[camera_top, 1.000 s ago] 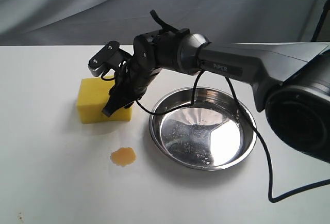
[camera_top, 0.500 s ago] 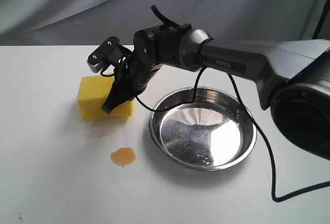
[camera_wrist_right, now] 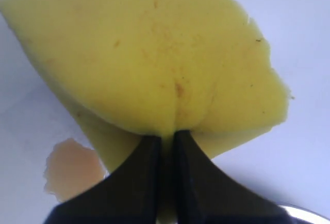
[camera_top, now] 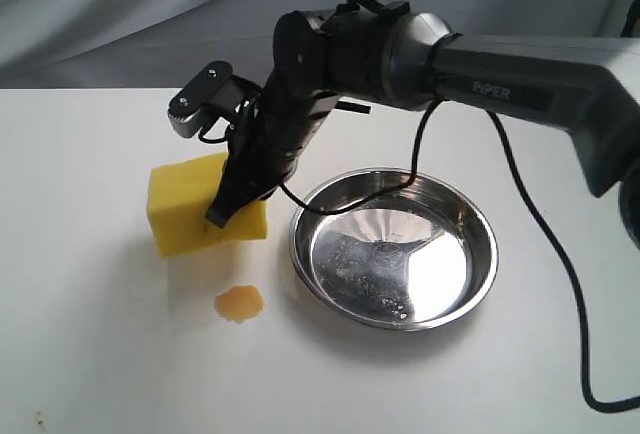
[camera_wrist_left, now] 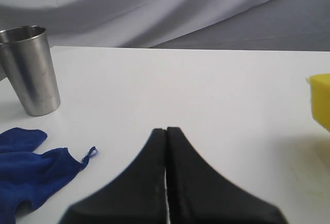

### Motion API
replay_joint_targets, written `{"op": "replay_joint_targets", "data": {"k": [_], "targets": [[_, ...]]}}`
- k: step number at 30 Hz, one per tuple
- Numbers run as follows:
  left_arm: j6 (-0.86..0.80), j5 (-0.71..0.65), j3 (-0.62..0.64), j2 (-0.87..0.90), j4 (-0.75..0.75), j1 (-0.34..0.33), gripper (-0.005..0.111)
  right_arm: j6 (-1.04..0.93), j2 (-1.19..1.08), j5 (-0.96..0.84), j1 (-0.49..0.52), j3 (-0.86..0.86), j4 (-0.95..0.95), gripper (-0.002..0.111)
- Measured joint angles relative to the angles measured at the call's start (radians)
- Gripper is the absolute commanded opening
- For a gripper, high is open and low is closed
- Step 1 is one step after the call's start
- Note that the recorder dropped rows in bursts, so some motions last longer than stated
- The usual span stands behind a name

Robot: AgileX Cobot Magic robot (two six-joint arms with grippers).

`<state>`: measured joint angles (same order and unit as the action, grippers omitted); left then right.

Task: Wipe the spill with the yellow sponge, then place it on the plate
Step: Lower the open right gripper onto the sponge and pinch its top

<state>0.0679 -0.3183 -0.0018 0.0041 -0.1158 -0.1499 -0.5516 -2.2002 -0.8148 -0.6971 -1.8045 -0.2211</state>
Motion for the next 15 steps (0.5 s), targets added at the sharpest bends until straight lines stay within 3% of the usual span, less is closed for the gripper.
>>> {"op": "replay_joint_targets", "data": {"k": [8, 15], "targets": [[0.000, 0.000, 0.000, 0.000, 0.000, 0.000, 0.000, -0.070, 0.156, 0.279, -0.023, 0.329, -0.040, 0.000], [0.000, 0.000, 0.000, 0.000, 0.000, 0.000, 0.000, -0.118, 0.158, 0.418, -0.095, 0.484, -0.045, 0.000]]}}
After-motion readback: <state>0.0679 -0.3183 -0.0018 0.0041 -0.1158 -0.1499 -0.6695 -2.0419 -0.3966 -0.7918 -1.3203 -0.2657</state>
